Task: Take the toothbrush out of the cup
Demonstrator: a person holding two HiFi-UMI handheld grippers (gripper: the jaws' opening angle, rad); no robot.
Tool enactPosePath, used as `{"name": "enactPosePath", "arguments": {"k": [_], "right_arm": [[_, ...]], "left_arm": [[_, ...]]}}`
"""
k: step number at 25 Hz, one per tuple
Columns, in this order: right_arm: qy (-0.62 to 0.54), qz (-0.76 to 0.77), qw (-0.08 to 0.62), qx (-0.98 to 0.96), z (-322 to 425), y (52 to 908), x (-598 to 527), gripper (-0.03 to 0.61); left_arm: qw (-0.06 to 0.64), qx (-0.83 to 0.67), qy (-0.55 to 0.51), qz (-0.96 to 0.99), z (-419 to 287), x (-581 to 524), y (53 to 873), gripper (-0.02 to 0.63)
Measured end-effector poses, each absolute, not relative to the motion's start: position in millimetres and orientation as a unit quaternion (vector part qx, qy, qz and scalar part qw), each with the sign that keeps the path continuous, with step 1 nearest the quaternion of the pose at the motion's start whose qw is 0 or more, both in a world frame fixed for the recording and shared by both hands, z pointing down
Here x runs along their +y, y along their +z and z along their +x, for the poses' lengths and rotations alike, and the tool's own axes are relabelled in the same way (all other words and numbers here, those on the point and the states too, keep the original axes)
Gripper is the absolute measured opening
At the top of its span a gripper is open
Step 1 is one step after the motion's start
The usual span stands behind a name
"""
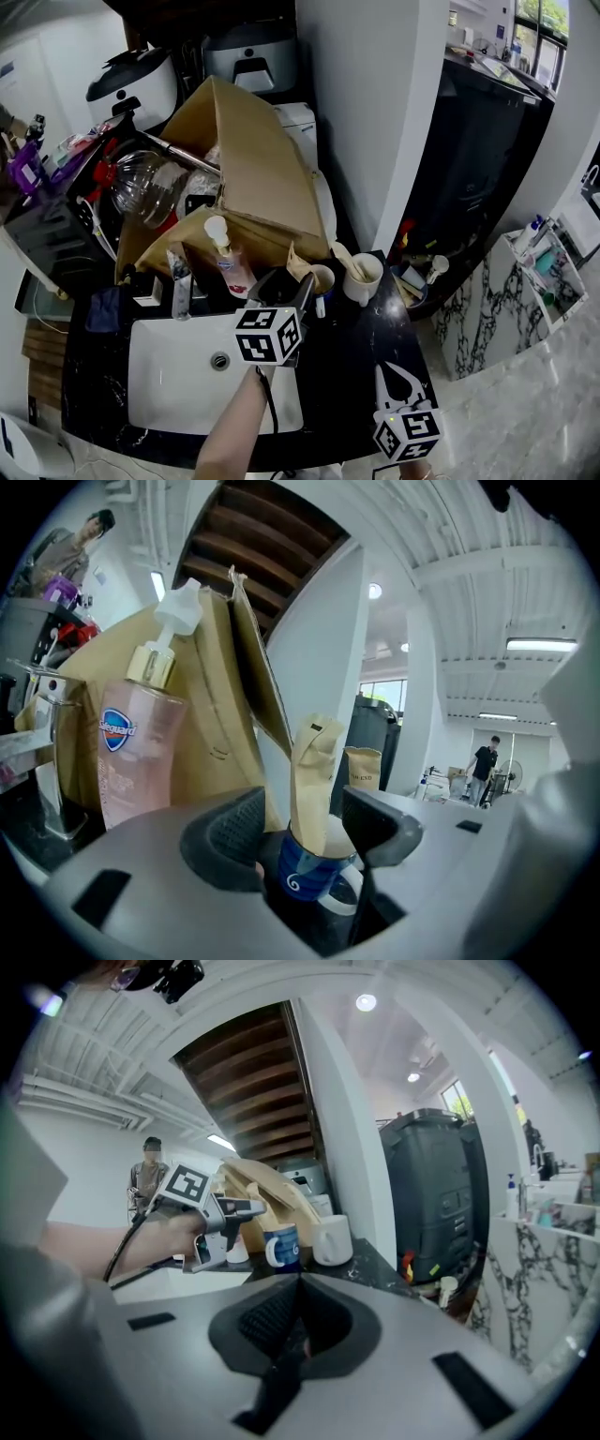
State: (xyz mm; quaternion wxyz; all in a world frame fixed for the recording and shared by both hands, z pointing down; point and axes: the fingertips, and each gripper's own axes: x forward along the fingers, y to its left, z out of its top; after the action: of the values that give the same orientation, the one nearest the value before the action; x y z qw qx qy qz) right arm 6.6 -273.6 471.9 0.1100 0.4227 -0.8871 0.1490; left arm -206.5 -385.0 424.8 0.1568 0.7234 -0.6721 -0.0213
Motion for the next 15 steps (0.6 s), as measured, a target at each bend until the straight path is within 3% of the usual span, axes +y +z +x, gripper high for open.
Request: {"name": "enactPosePath", "arguments": {"k": [13,15], "right_arm": [[0.156,0.451,0.111,-0.872,24,473,-275,0.002],[0.157,0.453,0.110,-0.870,26,473,-274,0.002]], "left_arm": [[0.142,-0.674,-0.014,0.725,-197,-400,423,0.138],[0.135,-0.678,-0.015,0.722,-199,-398,419,0.086]]}}
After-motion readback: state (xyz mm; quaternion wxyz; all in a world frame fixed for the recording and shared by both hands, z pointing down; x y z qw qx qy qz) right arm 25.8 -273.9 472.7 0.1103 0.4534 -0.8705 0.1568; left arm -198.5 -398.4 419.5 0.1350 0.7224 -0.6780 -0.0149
